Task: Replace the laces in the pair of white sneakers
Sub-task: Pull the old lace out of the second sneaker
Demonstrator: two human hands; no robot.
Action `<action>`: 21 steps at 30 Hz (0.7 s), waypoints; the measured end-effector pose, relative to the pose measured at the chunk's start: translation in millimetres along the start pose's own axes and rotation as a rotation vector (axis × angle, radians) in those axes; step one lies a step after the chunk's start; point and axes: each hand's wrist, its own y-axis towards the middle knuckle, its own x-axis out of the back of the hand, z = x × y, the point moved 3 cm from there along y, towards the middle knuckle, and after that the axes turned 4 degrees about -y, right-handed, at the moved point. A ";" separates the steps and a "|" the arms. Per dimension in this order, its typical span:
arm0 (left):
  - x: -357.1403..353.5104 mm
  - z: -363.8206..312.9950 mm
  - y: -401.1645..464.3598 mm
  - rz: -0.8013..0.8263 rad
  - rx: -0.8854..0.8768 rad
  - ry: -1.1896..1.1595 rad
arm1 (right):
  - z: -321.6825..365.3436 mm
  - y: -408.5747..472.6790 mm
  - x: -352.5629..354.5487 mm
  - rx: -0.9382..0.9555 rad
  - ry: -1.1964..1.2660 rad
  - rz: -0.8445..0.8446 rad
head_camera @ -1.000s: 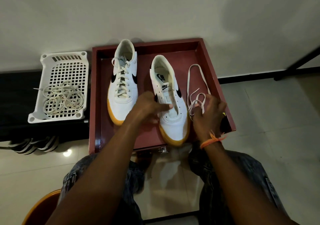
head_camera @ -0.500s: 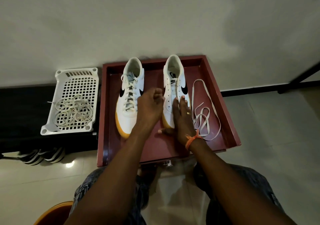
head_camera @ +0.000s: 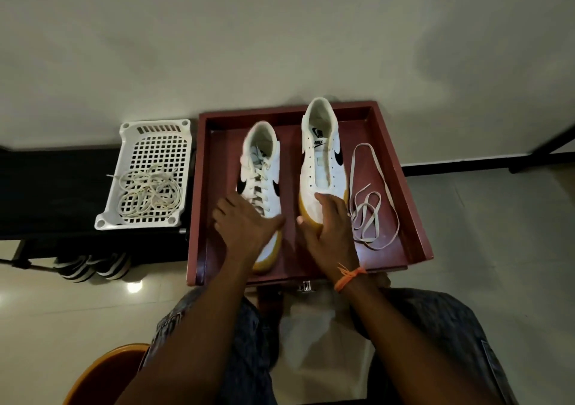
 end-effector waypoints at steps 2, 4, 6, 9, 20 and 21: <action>-3.8 2.3 -34.0 -0.042 -0.012 -0.014 | 16.0 1.2 -1.2 -0.044 0.118 0.035; -4.4 -2.2 -60.2 0.044 -0.059 0.013 | 22.3 1.5 -5.7 -0.078 0.148 0.104; -4.7 -2.1 -64.4 0.272 -0.054 0.018 | 17.4 0.0 -9.5 -0.042 0.100 0.113; 10.1 6.7 -40.3 0.531 0.152 -0.248 | 12.3 4.8 -8.8 0.027 0.065 0.084; 21.4 -24.0 10.4 0.249 0.023 -0.560 | 27.6 44.9 -12.0 0.140 -0.064 -0.025; 24.0 -23.2 13.7 0.303 0.064 -0.617 | 22.9 44.3 -10.0 0.121 -0.057 -0.009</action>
